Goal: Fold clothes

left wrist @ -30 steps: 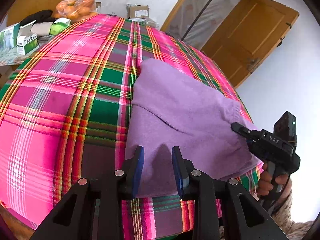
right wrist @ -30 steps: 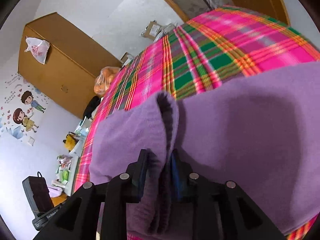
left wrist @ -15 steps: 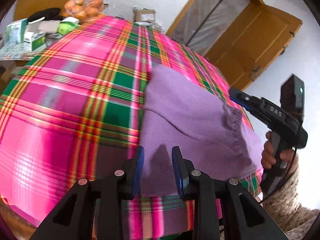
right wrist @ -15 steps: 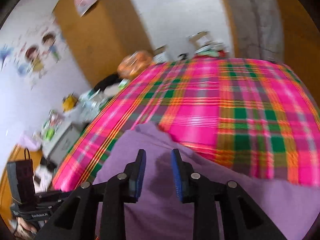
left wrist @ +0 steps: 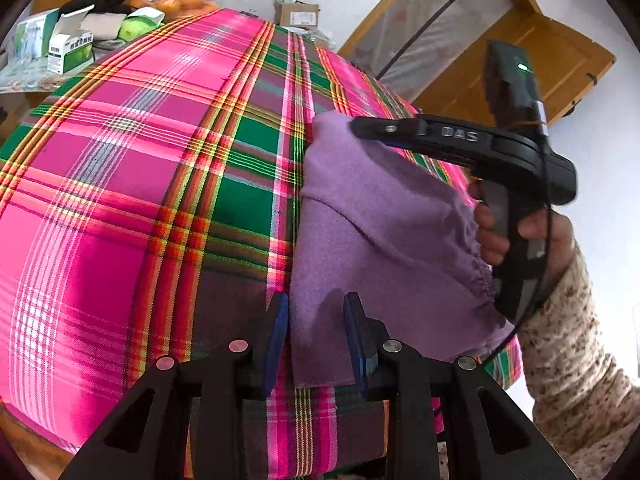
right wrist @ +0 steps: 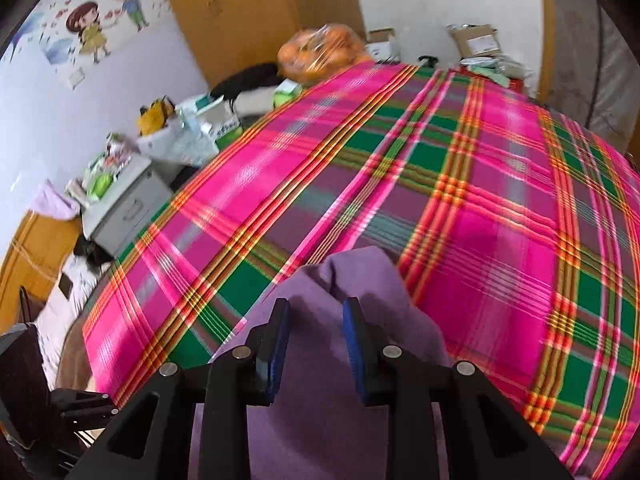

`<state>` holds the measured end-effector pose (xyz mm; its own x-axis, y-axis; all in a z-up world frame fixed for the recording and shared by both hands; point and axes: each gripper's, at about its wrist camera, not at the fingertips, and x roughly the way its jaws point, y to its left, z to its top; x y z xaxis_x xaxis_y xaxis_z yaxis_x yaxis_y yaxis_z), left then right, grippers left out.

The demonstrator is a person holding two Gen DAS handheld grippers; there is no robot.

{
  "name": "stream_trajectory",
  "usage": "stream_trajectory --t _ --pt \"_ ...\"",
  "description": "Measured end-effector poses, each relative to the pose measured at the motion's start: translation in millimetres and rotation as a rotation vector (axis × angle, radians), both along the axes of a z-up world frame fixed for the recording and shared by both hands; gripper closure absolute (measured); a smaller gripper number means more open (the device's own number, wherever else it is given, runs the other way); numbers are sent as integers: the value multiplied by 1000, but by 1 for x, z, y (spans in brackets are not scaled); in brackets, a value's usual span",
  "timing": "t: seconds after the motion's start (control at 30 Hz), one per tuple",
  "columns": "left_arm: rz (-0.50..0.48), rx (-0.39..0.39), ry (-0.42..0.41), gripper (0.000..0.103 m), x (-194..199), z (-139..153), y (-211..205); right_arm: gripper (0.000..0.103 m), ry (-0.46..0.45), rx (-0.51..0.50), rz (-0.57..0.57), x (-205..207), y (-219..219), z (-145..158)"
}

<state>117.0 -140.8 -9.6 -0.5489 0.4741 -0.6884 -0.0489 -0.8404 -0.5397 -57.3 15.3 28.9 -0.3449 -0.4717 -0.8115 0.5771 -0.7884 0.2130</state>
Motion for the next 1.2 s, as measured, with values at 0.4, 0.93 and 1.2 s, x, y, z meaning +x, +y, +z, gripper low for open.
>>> stream_trajectory --t 0.4,0.93,1.2 --pt "-23 39 16 76 3 -4 -2 96 59 -29 -54 -13 -6 7" --pt "-23 69 24 81 9 -9 -3 100 17 -65 -91 -21 16 8" --pt "-19 72 24 81 10 -10 -1 78 -3 -36 -55 -3 45 3"
